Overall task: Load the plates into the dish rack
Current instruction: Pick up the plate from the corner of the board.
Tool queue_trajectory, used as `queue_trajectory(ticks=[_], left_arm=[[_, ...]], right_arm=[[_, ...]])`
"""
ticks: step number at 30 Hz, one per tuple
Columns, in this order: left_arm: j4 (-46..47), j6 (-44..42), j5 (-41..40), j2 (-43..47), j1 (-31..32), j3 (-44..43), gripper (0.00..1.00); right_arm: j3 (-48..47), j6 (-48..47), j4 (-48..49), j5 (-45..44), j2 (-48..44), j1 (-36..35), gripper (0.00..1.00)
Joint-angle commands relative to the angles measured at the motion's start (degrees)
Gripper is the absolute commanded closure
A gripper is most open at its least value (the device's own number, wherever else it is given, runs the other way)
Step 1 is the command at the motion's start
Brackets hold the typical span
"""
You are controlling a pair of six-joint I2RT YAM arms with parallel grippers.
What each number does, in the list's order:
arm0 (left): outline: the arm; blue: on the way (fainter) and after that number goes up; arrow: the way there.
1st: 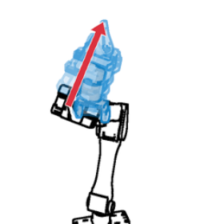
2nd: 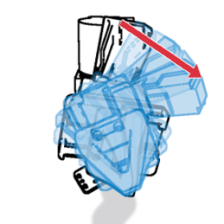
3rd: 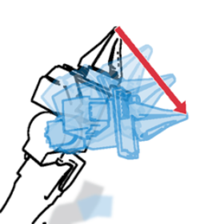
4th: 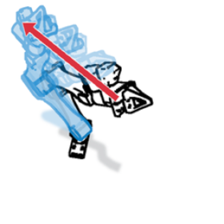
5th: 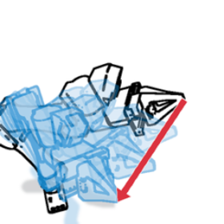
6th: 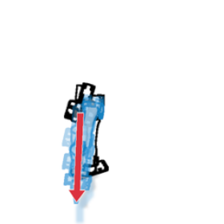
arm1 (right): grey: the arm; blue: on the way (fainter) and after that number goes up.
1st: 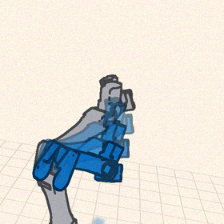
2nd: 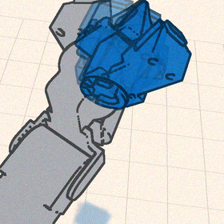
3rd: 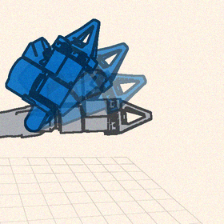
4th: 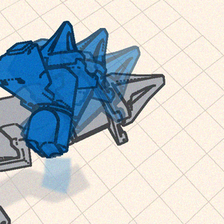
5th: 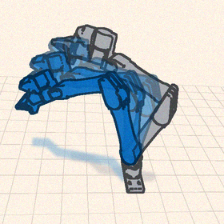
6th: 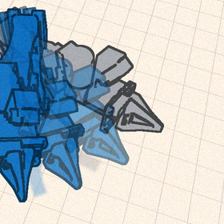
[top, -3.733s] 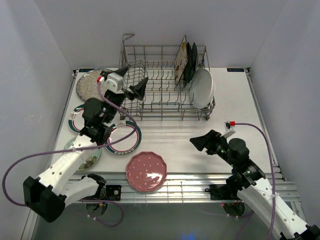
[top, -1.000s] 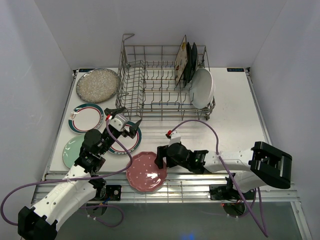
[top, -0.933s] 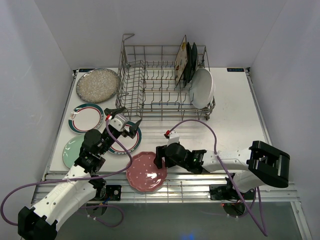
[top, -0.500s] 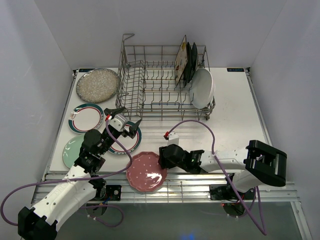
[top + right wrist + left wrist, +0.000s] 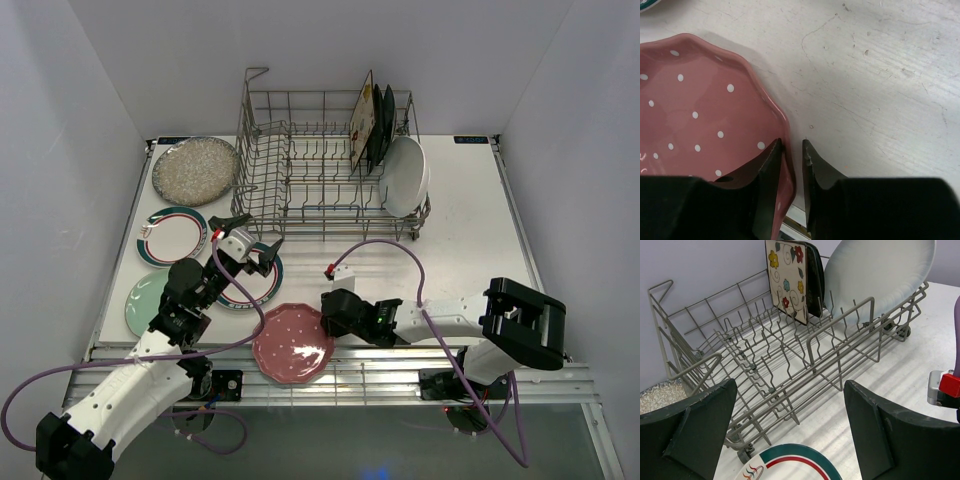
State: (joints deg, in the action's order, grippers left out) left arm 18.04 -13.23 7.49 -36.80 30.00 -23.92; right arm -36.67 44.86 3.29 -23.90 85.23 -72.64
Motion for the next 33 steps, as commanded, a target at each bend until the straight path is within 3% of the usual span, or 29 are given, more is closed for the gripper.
queue_trajectory(ticks=[1,4,8,16,27,30,33], left_arm=[[0.4,0.0,-0.3,-0.2,-0.1,0.0,0.02],[0.4,0.0,-0.3,-0.5,-0.2,0.1,0.02],[0.4,-0.1,-0.5,-0.5,-0.2,0.2,0.02],[0.2,-0.7,0.9,-1.1,-0.2,0.5,0.02],[0.2,-0.9,1.7,-1.3,-0.1,0.7,0.02],[-1.9,-2.0,5.3,-1.4,-0.1,0.5,0.02],[-7.5,-3.6,16.1,-2.6,-0.1,-1.2,0.02]], right_arm=[[-1.5,0.1,-1.6,-2.2,0.5,-0.3,0.72],[-1.9,0.0,-2.8,-3.0,0.6,-0.3,0.84],[-1.0,0.8,-5.7,-5.7,-2.3,-0.3,0.87],[4.3,1.4,-7.0,-9.9,-12.7,0.3,0.89],[8.9,4.4,-8.8,-13.8,-20.3,1.4,0.92],[9.7,5.1,-9.4,-14.6,-21.6,1.5,0.92],[9.9,5.7,-9.7,-15.1,-22.6,1.6,0.92]])
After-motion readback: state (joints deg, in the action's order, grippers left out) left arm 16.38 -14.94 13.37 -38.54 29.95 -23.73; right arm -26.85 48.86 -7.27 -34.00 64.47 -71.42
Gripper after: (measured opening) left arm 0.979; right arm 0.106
